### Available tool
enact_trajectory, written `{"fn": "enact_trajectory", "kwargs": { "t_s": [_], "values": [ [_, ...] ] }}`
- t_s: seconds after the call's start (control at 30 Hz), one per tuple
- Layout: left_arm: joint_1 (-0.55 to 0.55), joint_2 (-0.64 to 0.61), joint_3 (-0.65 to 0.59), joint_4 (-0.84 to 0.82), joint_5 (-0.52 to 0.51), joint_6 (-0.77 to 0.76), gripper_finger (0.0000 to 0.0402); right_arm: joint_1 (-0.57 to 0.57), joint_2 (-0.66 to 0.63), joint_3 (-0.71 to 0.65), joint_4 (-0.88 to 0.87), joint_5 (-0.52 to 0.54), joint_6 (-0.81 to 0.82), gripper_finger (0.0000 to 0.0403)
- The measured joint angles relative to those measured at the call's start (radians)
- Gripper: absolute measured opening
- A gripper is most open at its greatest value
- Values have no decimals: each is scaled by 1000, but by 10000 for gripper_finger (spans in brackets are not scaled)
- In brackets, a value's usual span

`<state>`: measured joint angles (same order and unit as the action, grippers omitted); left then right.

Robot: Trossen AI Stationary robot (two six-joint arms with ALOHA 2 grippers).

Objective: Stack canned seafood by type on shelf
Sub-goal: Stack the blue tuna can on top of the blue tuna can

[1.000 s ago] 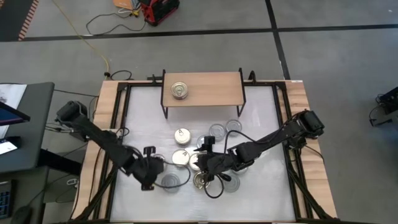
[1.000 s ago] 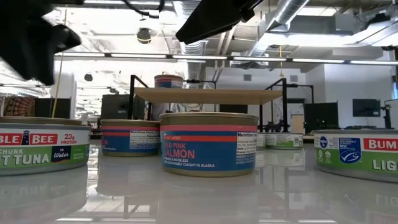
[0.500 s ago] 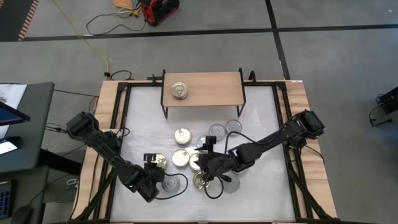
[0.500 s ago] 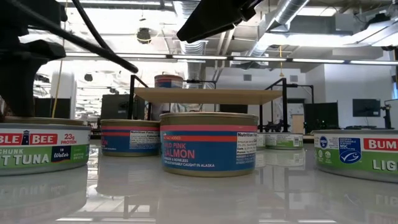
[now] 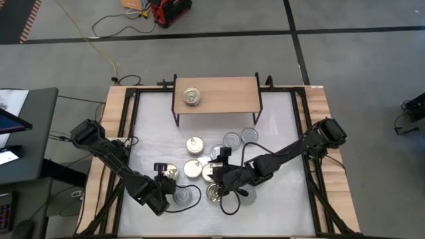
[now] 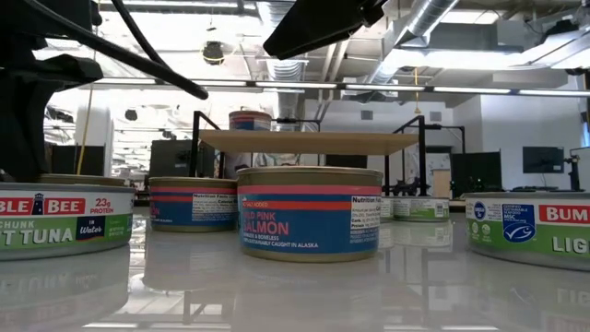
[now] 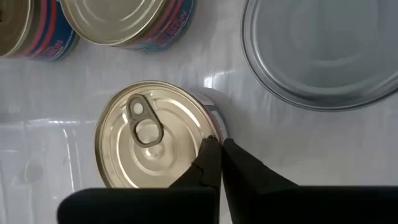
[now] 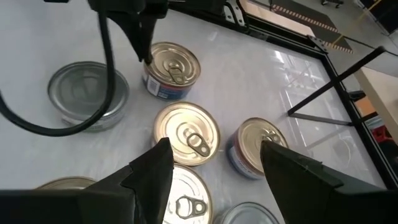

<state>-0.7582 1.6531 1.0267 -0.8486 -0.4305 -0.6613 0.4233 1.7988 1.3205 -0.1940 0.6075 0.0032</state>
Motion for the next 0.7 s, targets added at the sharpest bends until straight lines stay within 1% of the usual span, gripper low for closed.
{"fn": "enact_trajectory", "kwargs": {
  "t_s": [0.1, 0.17, 0.23, 0.33, 0.47, 0.53, 0.63, 0.7],
  "values": [
    [0, -10, 3, -1, 11, -3, 1, 4, 0, 0, 0, 0, 0, 274],
    [6, -38, 6, 6, 51, -5, 0, 4, 0, 0, 0, 0, -1, 274],
    [18, -87, 7, 6, 74, 1, 0, 3, 0, 0, 1, 0, -1, 274],
    [45, -196, 10, 3, 93, 20, 0, 6, 0, 0, 9, -1, -2, 274],
    [108, -334, 11, -11, 141, 64, 0, 15, 0, 0, 16, -15, -3, 274],
    [148, -391, 12, -42, 144, 89, 0, 16, 0, 0, 17, -37, -3, 274],
    [225, -443, 12, -101, 141, 129, 0, 16, 0, 0, 21, -75, -2, 274],
    [272, -468, 12, -121, 129, 130, 0, 16, 0, 0, 25, -97, 10, 274]
  ]
}}
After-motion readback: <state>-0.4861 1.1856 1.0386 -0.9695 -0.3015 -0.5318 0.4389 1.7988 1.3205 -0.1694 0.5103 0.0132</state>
